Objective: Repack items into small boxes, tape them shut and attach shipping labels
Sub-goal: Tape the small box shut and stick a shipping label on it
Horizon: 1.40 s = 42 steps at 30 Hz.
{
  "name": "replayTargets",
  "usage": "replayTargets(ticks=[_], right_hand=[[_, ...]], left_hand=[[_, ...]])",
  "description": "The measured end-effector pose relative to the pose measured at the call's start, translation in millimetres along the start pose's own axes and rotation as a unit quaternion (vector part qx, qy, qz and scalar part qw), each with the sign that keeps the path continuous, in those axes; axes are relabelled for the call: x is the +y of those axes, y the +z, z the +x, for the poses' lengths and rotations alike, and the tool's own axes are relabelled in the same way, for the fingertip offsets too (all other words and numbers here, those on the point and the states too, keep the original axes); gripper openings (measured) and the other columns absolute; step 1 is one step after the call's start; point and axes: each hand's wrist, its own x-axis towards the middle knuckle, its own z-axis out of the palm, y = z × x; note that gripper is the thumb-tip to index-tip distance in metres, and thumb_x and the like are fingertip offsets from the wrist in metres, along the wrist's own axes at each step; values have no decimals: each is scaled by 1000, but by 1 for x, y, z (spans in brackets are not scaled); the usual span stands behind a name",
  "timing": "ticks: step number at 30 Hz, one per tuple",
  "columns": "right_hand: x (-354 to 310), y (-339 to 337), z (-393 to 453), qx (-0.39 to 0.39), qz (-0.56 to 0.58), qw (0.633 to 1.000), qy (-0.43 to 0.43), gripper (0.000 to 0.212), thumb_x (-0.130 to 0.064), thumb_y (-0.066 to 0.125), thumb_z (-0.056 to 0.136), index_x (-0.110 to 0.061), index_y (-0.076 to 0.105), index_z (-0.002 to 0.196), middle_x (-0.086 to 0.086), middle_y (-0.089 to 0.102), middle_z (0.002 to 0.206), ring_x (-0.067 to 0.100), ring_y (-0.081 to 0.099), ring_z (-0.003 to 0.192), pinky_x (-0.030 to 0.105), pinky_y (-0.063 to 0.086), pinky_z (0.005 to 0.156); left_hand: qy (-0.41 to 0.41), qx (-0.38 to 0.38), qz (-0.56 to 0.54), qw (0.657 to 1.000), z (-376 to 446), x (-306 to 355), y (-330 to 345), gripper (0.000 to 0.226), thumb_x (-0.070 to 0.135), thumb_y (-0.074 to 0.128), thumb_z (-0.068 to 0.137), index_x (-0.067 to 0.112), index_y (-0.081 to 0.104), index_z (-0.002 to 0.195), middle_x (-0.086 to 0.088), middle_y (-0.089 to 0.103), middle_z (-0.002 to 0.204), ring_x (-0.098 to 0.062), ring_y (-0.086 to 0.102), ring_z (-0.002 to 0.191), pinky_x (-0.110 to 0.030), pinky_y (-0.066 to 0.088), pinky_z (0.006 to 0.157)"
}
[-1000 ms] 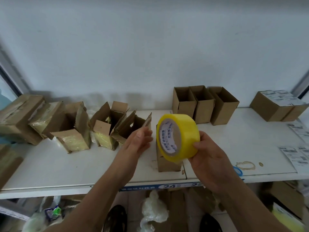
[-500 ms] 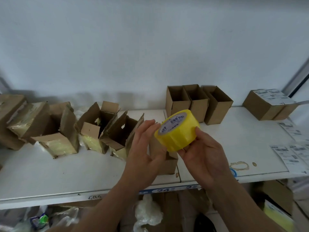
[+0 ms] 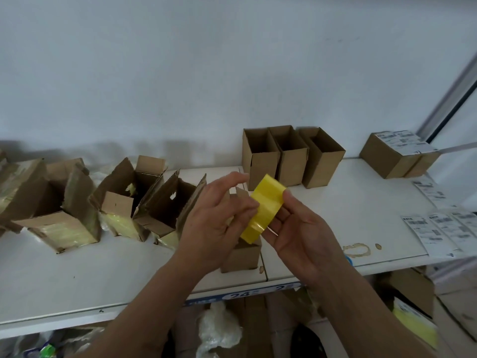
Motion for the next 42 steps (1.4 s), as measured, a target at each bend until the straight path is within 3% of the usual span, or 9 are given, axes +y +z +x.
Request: replayTargets(ticks=[3,7,10,13,21,28,33,39,42], right_hand=[[2,0,1,-5,-53,998,-22,54,-36,53,86,-7,55,131,15,68,121,28,68,105,40,59,82],[7,-1,-4,-59,-197,974,-100,45,-28,61,76,-18,59,120,1,73,107,20,69,100,28,58,75],[15,-2,-8,-113,-403,902,-104,43,-19,69,83,-28,54,122,-13,72,108,6,67,103,26,56,85],[21,-6,-9,-84,-578,802,-126,31,-35,65,91,-35,53,119,-20,67,113,-5,61,106,27,51,93],[22,10,-20,-20,-616,759,-211,54,-73,41,76,-25,55,97,1,63,80,18,61,72,48,53,67],[7,31,-25,46,-606,779,-154,34,-67,49,81,-38,46,100,-10,61,89,8,60,80,34,56,76],[4,30,-16,54,-554,829,-43,44,-66,58,75,-34,50,104,-4,65,102,18,66,93,44,57,85],[4,22,-4,44,-530,846,43,76,-77,61,45,-34,51,106,0,67,108,25,67,98,50,55,89],[4,19,5,59,-503,860,62,70,-73,67,56,-29,53,109,3,70,105,25,70,93,50,56,88]], left_hand=[[16,10,11,1000,4,5,3,7,30,50,97,28,57,98,11,53,125,-11,44,128,-27,39,103],[-21,30,-3,999,8,11,4,10,29,47,97,28,56,101,11,60,112,-5,52,116,-20,42,99],[-112,53,-21,992,14,13,-1,13,33,48,96,27,59,99,12,62,104,-1,56,95,-13,42,82],[-191,29,-20,981,19,12,-4,13,34,50,98,28,61,98,11,64,97,2,55,90,-7,37,70],[-224,37,-30,973,28,8,-13,7,27,56,97,32,59,92,12,67,83,0,60,79,-8,43,63],[-276,1,-32,961,50,5,-12,13,22,53,99,28,58,88,8,66,75,2,60,69,-5,42,59],[-375,-23,-141,916,78,-22,-8,14,11,51,99,13,61,89,-5,67,74,-27,70,65,-40,61,66],[-393,-53,-84,914,75,-52,17,15,15,51,99,17,61,89,-2,68,76,-12,65,66,-12,48,50],[-415,-72,-76,904,73,-63,26,14,15,51,100,15,62,91,-2,69,76,-12,64,64,-14,49,49]])
